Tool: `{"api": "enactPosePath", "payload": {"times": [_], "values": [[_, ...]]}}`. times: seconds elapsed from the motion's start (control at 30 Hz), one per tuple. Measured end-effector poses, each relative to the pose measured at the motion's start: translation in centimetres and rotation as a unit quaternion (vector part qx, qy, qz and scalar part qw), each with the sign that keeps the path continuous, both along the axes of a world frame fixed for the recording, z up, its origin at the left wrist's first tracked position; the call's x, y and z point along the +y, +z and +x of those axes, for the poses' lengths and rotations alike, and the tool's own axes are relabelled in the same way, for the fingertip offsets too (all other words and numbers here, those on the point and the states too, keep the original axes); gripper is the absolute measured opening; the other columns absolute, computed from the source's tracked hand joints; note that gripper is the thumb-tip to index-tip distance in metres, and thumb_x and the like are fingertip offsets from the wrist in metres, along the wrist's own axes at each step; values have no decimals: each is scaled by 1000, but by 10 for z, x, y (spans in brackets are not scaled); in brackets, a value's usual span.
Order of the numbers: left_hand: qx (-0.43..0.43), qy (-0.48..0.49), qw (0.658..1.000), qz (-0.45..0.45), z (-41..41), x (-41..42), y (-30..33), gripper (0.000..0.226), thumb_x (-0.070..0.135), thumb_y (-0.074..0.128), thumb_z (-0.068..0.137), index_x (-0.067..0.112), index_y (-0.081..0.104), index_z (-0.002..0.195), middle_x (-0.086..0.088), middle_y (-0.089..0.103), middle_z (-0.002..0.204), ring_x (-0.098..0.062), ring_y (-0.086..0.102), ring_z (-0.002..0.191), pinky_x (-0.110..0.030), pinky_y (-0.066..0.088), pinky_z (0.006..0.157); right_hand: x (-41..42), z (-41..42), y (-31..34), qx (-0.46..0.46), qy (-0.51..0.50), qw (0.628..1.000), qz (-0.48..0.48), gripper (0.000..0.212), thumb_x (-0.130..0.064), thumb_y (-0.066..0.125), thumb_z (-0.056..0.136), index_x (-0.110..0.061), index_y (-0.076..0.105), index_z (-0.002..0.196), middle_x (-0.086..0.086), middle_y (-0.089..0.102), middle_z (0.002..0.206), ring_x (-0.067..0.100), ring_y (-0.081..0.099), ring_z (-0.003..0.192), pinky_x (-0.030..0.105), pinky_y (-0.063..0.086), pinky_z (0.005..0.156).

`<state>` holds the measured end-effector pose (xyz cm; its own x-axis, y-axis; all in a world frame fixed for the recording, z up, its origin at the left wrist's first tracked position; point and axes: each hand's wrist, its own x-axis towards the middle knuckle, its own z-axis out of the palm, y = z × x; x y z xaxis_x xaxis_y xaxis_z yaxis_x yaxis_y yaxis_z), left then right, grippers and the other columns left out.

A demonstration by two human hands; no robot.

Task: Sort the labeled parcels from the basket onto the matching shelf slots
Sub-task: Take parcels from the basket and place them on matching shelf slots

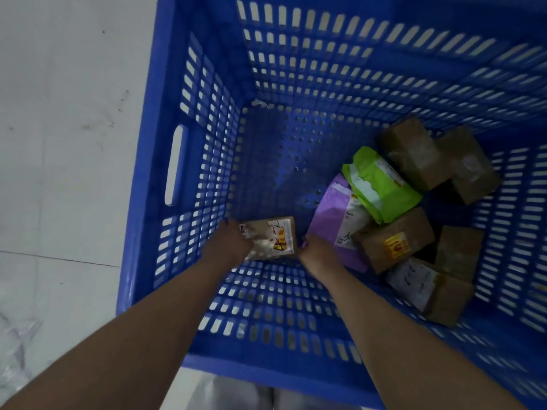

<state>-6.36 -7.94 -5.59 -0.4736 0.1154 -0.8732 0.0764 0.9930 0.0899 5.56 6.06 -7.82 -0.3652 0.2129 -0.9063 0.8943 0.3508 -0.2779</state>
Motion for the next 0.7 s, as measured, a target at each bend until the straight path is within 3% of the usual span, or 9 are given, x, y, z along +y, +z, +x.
{"api": "enactPosePath", "payload": {"times": [0.13, 0.27, 0.37, 0.47, 0.57, 0.7], "values": [[21, 61, 998, -5, -5, -2, -17, 64, 32, 55, 88, 9, 29, 142, -15, 40, 140, -35, 45, 123, -46, 42, 99, 0, -16, -24, 35, -29, 999, 13, 33, -31, 50, 89, -17, 50, 119, 10, 61, 116, 29, 61, 102, 45, 51, 86], [-29, 242, 970, 10, -1, -4, -30, 57, 33, 56, 89, 10, 37, 138, -15, 53, 132, -33, 55, 114, -40, 47, 96, 1, -30, -30, 55, -51, 997, -15, 55, -25, 49, 91, -26, 29, 143, 8, 55, 126, 29, 57, 108, 42, 51, 86], [-36, 354, 933, 49, 2, 0, -31, 55, 43, 57, 81, 14, 54, 127, -14, 61, 122, -34, 59, 108, -45, 49, 95, -1, -32, -34, 62, -76, 995, -33, 61, -23, 49, 94, -24, 21, 149, 8, 51, 132, 29, 55, 114, 39, 49, 88], [-11, 391, 917, 81, 0, 4, -29, 47, 48, 51, 87, 13, 61, 117, -14, 66, 112, -34, 63, 100, -47, 52, 91, 1, -28, -32, 43, -143, 988, -31, 46, -24, 52, 93, -15, 37, 136, 7, 56, 124, 28, 59, 104, 35, 46, 78], [-19, 441, 884, 152, -7, 14, -22, 39, 41, 55, 89, 10, 63, 110, -9, 69, 98, -25, 65, 89, -38, 54, 79, 5, -20, -25, 29, -154, 987, -32, 16, -27, 50, 95, -13, 53, 103, 2, 59, 93, 25, 58, 88, 30, 39, 67], [-36, 458, 869, 182, -15, 31, -16, 17, 23, 49, 96, 8, 56, 100, -2, 59, 77, -10, 54, 67, -20, 43, 52, 9, -11, -28, -18, -87, 996, -24, 42, -44, 42, 97, -14, 50, 68, 4, 53, 68, 20, 54, 65, 30, 37, 57]]}}
